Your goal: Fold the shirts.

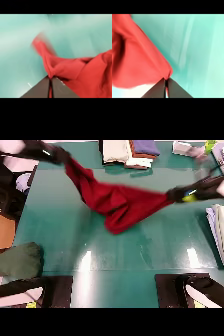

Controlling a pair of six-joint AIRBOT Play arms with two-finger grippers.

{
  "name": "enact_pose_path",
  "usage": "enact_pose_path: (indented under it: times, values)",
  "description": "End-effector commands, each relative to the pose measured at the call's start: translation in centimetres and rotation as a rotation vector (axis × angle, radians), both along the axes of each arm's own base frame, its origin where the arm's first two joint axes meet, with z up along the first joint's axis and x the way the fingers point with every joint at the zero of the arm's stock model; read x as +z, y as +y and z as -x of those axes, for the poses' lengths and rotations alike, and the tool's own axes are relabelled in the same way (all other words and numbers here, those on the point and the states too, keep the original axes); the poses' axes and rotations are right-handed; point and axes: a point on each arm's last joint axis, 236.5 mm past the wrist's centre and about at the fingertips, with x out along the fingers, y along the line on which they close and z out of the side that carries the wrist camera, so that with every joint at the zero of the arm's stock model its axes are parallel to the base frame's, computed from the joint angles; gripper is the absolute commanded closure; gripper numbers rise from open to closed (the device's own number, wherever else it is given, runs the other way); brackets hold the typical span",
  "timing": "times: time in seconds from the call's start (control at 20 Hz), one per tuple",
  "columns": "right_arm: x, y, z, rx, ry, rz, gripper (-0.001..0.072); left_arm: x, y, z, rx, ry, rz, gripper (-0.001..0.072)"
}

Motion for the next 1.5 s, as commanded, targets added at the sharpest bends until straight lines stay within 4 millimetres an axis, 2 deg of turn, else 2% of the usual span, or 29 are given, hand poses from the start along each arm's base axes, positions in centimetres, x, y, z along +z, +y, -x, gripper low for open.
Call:
enact_pose_path:
  times: [0.0,0.1,0.2,0.35,0.4,0.5,0.55,0.65,0.7,0.75,0.85,0.95,1.0,1.1,1.2,1.25,1.3,1.4,1.45]
  values:
    - [12.3,-5.6,2.4,-0.121,-0.304,0.021,0.0693,13.1,3.9,8.5,0.051,-0.327,0.041,0.0684]
    - [16.8,-7.4,4.3,-0.168,-0.422,0.034,0.0693,17.9,5.1,13.5,0.055,-0.469,0.080,0.0684]
    - [20.4,-8.7,6.0,-0.205,-0.513,0.054,0.0693,21.4,6.1,17.6,0.058,-0.584,0.111,0.0684]
    - [24.4,-10.2,7.2,-0.247,-0.592,0.090,0.0694,23.7,6.9,21.2,0.061,-0.672,0.136,0.0684]
    - [25.5,-10.6,7.3,-0.256,-0.606,0.106,0.0694,24.0,7.1,21.7,0.061,-0.681,0.138,0.0684]
    - [27.2,-11.2,6.7,-0.267,-0.620,0.123,0.0694,23.3,7.1,21.3,0.065,-0.657,0.125,0.0684]
    - [27.6,-11.2,6.0,-0.262,-0.616,0.126,0.0694,22.2,7.1,20.3,0.072,-0.616,0.103,0.0685]
    - [26.9,-10.8,3.3,-0.230,-0.585,0.112,0.0694,17.3,7.4,16.4,0.105,-0.439,0.009,0.0684]
    - [25.3,-10.3,1.3,-0.206,-0.537,0.090,0.0694,13.5,7.6,13.9,0.124,-0.309,-0.053,0.0684]
    - [22.8,-10.1,-0.7,-0.190,-0.470,0.073,0.0694,9.4,7.7,11.7,0.134,-0.182,-0.105,0.0684]
    - [15.3,-9.6,-5.0,-0.159,-0.277,0.028,0.0694,0.6,7.4,7.1,0.143,0.048,-0.191,0.0683]
    - [7.4,-9.2,-8.3,-0.140,-0.088,0.019,0.0694,-8.3,6.7,2.8,0.138,0.209,-0.240,0.0684]
    - [4.1,-8.8,-9.7,-0.128,-0.021,0.020,0.0694,-12.5,6.3,0.9,0.147,0.263,-0.237,0.0684]
    - [-1.6,-7.6,-12.4,-0.096,0.060,0.019,0.0694,-19.2,6.0,-2.0,0.162,0.332,-0.230,0.0684]
    - [-5.8,-5.8,-14.7,-0.065,0.100,0.016,0.0693,-24.1,5.6,-3.5,0.150,0.399,-0.250,0.0683]
    - [-7.4,-5.0,-15.5,-0.049,0.122,0.017,0.0692,-25.7,5.5,-3.8,0.148,0.425,-0.258,0.0683]
    - [-8.9,-4.2,-16.0,-0.034,0.144,0.018,0.0692,-26.8,5.5,-3.9,0.146,0.446,-0.265,0.0683]
    - [-10.8,-3.1,-16.8,-0.014,0.165,0.019,0.0680,-27.4,5.8,-3.9,0.152,0.461,-0.266,0.0682]
    - [-11.0,-3.1,-17.0,-0.015,0.163,0.017,0.0512,-27.0,6.2,-3.9,0.160,0.457,-0.265,0.0681]
